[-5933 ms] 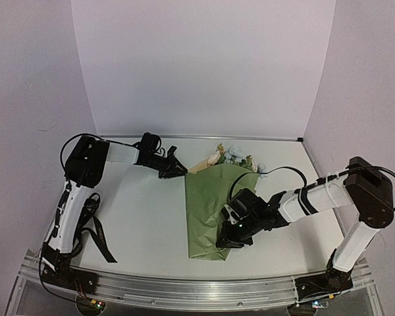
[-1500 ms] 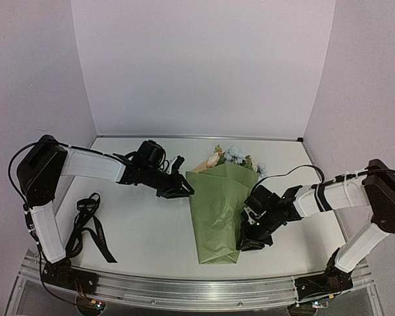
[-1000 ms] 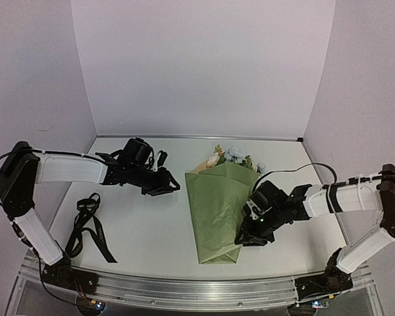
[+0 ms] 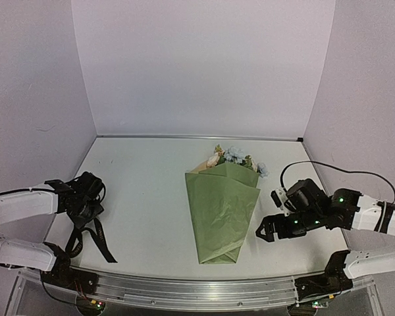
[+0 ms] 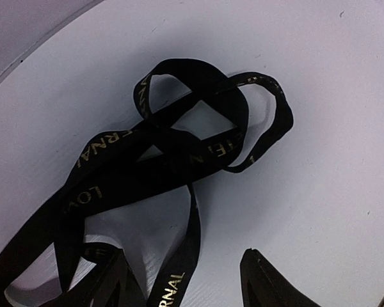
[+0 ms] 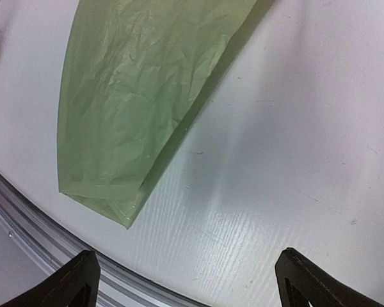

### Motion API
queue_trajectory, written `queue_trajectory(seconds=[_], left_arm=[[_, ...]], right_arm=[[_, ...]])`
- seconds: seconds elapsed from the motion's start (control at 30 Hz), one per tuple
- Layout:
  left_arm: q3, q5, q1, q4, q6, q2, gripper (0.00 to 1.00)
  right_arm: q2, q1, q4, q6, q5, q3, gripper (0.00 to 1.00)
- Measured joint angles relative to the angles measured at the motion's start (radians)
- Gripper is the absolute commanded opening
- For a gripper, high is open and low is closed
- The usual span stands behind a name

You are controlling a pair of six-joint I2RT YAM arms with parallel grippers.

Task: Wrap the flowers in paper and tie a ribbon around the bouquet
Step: Pick up the ribbon from the corner of the board, then pass from the left arm to the right

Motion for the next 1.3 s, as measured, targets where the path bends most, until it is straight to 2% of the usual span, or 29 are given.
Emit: queue_trajectory(seconds=[0.33,0.43,0.47,0.5,0.77,0.9,1.03,1.13,1.17,1.3], left_arm=[[-0.004,0.027,0.049,0.171,0.063,0.221,0.42],[-0.004,0.037,0.053,0.202,0.068,0.261,0.10],[-0.004,0.044,0.055,0.215,0.073,0.272,0.03],[-0.004,0.050,0.055,0.227,0.087,0.278,0.01],[0.016,0.188,0.031,0.343,0.296,0.263,0.00],[0.045,0.313,-0.051,0.424,0.416,0.187,0.00],[0.125,0.471,-0.144,0.540,0.506,0.153,0.00],[0.196,0.577,-0.205,0.621,0.541,0.161,0.00],[0.222,0.607,-0.223,0.638,0.546,0.170,0.00],[0.342,0.731,-0.271,0.754,0.522,0.276,0.00]], right_arm=[[-0.023,0.000,-0.122,-0.058,0.086,0.006,0.98],[-0.029,0.000,-0.131,-0.062,0.091,0.007,0.98],[-0.030,0.000,-0.134,-0.062,0.093,0.007,0.98],[-0.032,0.000,-0.137,-0.062,0.095,0.007,0.98],[-0.040,0.000,-0.162,-0.061,0.112,0.012,0.98],[-0.029,0.000,-0.173,-0.061,0.103,0.039,0.98],[0.001,0.000,-0.172,-0.064,0.069,0.081,0.93],[0.023,0.000,-0.140,-0.068,0.027,0.102,0.92],[0.029,0.000,-0.123,-0.069,0.012,0.105,0.97],[0.053,0.000,-0.016,-0.091,-0.055,0.105,0.98]])
